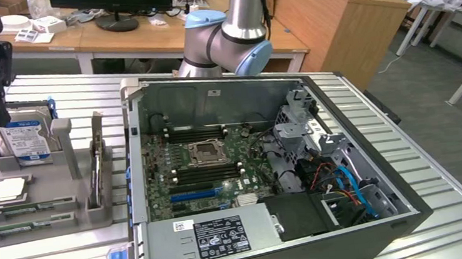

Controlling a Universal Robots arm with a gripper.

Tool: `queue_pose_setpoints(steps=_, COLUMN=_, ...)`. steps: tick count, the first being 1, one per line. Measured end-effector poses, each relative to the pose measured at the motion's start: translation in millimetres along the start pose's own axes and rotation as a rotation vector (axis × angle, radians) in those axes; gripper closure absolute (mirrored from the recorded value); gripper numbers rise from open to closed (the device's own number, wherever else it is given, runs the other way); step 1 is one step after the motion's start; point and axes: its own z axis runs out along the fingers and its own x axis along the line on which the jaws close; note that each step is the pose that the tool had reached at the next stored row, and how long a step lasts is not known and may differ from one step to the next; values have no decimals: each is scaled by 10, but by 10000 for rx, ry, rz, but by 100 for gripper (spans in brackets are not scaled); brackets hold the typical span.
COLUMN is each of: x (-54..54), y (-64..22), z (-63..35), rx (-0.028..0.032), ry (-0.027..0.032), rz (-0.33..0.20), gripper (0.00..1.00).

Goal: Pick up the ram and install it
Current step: 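Pick up the ram and move it above insertion slot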

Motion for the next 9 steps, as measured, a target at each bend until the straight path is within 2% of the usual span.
queue_pose_setpoints(steps=9, x=0, y=0, z=0, rx=0, ry=0, rz=-2, gripper=89)
